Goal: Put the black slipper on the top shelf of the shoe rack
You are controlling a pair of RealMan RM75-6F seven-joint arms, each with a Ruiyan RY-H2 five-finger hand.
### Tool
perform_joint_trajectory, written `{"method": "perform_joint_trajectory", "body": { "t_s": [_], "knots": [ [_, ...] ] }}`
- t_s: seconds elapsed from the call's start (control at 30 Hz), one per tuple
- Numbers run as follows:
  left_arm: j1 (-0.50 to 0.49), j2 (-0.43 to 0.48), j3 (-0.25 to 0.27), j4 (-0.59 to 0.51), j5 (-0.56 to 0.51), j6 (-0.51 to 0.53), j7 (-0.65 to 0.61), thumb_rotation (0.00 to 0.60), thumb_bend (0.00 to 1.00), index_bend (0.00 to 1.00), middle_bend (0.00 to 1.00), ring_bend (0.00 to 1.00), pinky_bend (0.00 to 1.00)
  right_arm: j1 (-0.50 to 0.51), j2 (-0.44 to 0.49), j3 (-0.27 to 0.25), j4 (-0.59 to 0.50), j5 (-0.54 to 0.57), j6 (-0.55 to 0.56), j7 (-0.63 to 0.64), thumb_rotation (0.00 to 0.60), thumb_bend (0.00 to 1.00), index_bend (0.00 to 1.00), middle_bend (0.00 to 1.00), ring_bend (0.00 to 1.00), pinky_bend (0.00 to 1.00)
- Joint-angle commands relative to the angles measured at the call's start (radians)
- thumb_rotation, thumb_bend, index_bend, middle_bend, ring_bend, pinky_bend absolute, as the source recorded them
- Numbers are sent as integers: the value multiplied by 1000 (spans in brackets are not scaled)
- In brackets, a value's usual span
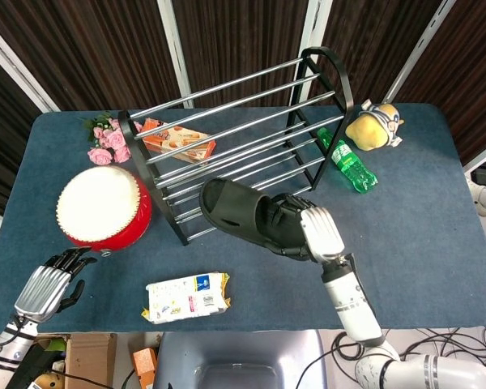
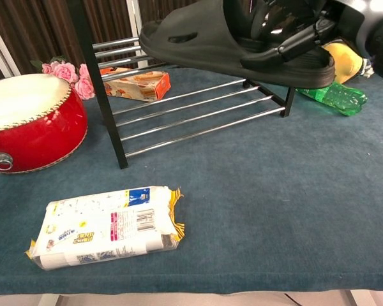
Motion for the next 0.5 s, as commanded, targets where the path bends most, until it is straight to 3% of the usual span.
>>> {"method": "perform_joint_trajectory", "body": {
  "t_s": [0.03,0.23,0.5],
  "knots": [
    [0,0,0,0,0,-1,1,600,560,297,174,166,345,64,-61,79,72,80,15,-79,600,347,587,571,664,939],
    [-1,-2,-1,1,-2,-5,7,600,561,297,175,166,345,140,-129,156,171,165,24,-134,600,346,587,571,664,939],
    [-5,-5,1,-2,-5,-19,20,600,561,297,175,166,345,242,-206,218,355,204,32,-154,600,347,587,571,664,938]
  ]
}}
